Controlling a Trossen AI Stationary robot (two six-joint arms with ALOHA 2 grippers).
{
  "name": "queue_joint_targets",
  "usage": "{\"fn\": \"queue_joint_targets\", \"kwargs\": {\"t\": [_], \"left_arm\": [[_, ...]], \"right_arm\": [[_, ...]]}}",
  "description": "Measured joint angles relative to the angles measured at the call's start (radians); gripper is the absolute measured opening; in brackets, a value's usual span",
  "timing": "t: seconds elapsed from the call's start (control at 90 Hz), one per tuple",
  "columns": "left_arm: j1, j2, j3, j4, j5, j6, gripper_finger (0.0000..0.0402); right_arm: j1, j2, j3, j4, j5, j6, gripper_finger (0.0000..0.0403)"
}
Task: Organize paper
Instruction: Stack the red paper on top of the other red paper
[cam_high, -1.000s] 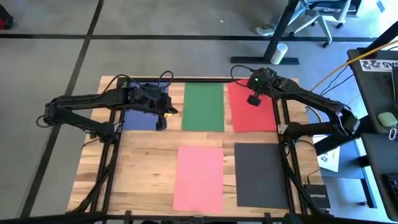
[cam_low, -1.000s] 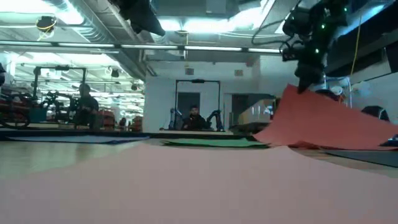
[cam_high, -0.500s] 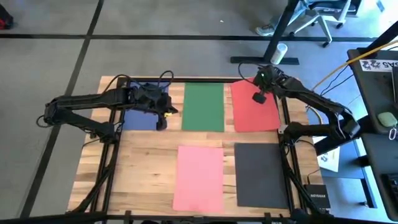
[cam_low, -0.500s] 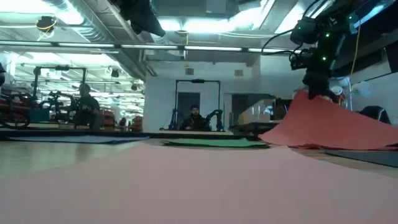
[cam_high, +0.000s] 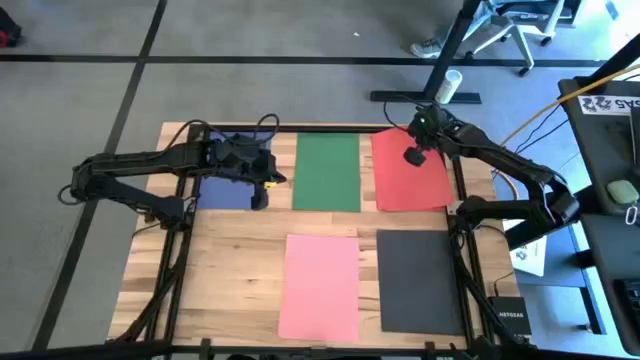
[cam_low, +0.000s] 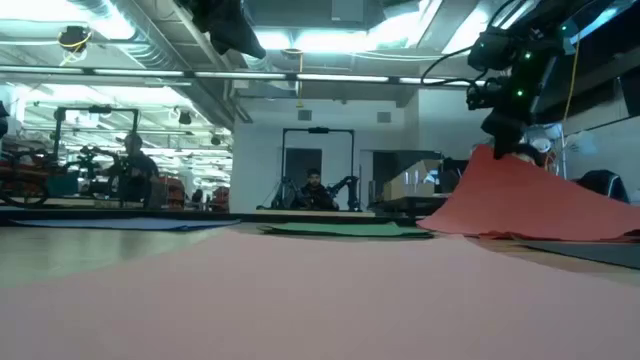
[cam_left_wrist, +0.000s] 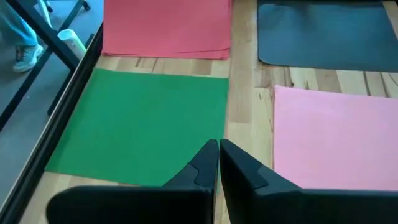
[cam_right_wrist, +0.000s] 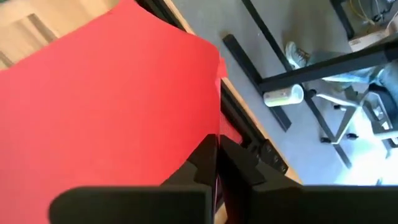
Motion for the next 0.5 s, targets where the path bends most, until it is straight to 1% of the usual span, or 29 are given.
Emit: {"fn": "queue_joint_targets", "kwargs": {"t": [0.211, 0.367, 0.5], "left_arm": [[0.0, 0.0, 0.0, -0.002, 0.0, 0.0, 0.0], [0.0, 0.0, 0.0, -0.003, 0.0, 0.0, 0.0], [0.0, 0.0, 0.0, -0.017, 0.0, 0.0, 0.0]], "right_arm": [[-0.003, 0.0, 0.0, -0.028, 0.057, 0.086, 0.0], [-0.041, 0.0, -0.001, -0.04, 0.055, 0.104, 0.0], [-0.045, 0.0, -0.004, -0.029, 0.055, 0.117, 0.0]]}}
